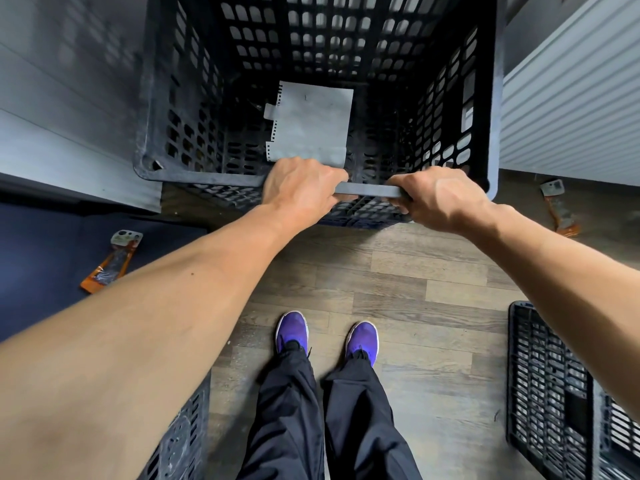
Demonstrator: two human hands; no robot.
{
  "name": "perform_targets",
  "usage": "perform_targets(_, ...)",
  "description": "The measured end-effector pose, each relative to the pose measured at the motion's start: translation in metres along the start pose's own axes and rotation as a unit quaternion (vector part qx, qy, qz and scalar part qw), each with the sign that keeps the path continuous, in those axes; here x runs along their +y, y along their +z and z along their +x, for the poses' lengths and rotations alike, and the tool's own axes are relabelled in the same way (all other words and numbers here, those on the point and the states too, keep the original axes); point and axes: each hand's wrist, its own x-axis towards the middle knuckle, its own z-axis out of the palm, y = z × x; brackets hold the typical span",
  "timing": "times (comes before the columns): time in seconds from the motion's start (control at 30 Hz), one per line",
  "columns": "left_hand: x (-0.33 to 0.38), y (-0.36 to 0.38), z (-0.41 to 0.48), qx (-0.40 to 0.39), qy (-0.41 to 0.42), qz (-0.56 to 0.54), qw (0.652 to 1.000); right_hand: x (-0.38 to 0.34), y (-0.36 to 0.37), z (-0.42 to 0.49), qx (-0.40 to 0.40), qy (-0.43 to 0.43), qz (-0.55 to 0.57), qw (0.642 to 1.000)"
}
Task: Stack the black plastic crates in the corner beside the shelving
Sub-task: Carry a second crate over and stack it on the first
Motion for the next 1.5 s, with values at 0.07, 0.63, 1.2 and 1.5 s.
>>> perform_targets(0.07, -0.001, 0.001, -0.002, 0.002, 0.0, -0.004, 1.0, 0.0, 0.002, 0.0, -0.002, 0.0, 0.005, 1.0)
perform_targets(0.63, -0.001, -0.006, 0.005, -0.042, -0.03, -0.024, 0.998, 0.004, 0.014, 0.002, 0.081, -0.005, 0.004, 0.997)
perform_targets(1.2, -0.126, 0.005, -0.091, 0.007, -0.113, -0.038, 0.993, -0.083, 0.012, 0.025, 0.089, -0.004, 0.004, 0.996)
perform_targets(1.5, -0.161, 0.013, -0.089, 0.007, -0.093, -0.083, 0.992, -0.137, 0.01, 0.07, 0.101, -0.032, -0.003, 0.994)
